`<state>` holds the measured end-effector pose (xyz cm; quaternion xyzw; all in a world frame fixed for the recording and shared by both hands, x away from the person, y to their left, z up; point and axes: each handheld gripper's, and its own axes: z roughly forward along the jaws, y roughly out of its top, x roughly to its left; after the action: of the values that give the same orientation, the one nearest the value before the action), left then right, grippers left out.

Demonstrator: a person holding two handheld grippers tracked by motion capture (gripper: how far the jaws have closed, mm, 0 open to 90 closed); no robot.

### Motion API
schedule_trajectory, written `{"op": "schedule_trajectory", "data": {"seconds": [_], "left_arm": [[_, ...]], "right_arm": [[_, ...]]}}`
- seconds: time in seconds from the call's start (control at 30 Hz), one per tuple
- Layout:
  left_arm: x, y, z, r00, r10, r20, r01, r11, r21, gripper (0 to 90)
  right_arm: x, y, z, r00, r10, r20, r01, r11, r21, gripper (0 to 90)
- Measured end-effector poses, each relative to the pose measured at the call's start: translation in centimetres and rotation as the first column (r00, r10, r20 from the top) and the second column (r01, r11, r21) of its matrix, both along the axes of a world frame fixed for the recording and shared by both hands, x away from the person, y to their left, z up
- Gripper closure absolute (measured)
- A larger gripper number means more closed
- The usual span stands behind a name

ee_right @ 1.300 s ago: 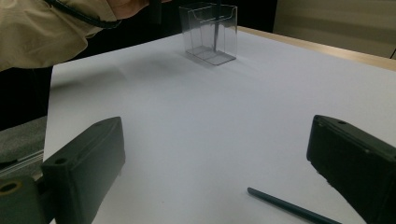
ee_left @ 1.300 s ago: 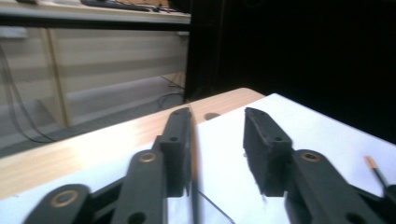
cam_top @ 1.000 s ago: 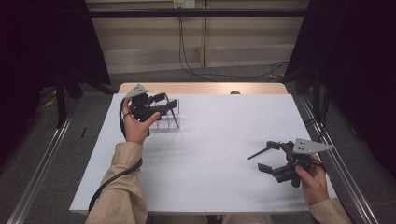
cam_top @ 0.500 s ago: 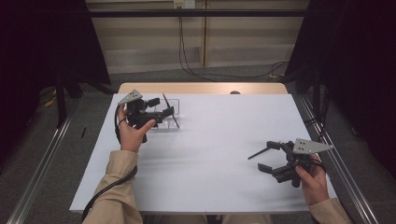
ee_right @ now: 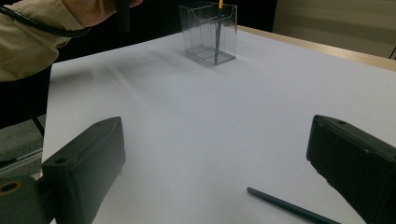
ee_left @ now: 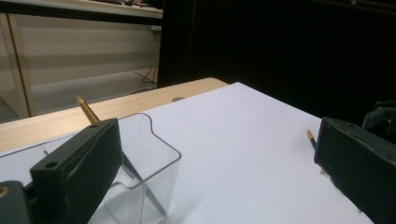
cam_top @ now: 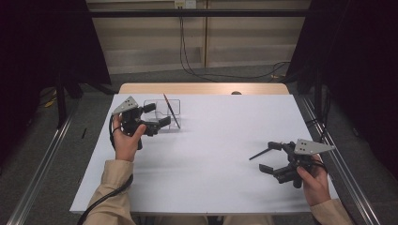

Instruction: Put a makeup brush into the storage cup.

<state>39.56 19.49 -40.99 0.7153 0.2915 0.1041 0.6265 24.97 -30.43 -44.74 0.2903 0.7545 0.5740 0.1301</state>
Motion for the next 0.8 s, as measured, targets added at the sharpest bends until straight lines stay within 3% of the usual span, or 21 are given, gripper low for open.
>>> {"op": "schedule_trajectory", "data": {"seconds": [0.1,0.63,0.8], "left_arm": [[-0.5,0.4,0.0,0.9998,-0.005,0.019,0.005,1.0000,-0.008,0.9],[-2.9,2.3,-0.8,0.9996,-0.011,0.025,0.010,0.9998,0.015,1.0],[-3.5,2.9,-1.0,0.9997,-0.014,0.019,0.014,0.9999,0.002,1.0]], "right_arm": [[0.0,0.0,0.0,1.0000,0.000,-0.001,0.000,1.000,-0.002,3.9],[0.0,0.0,0.0,1.0000,-0.003,0.002,0.003,1.000,-0.004,3.9],[0.0,0.0,0.0,1.0000,-0.001,0.003,0.001,1.000,-0.004,3.9]]}}
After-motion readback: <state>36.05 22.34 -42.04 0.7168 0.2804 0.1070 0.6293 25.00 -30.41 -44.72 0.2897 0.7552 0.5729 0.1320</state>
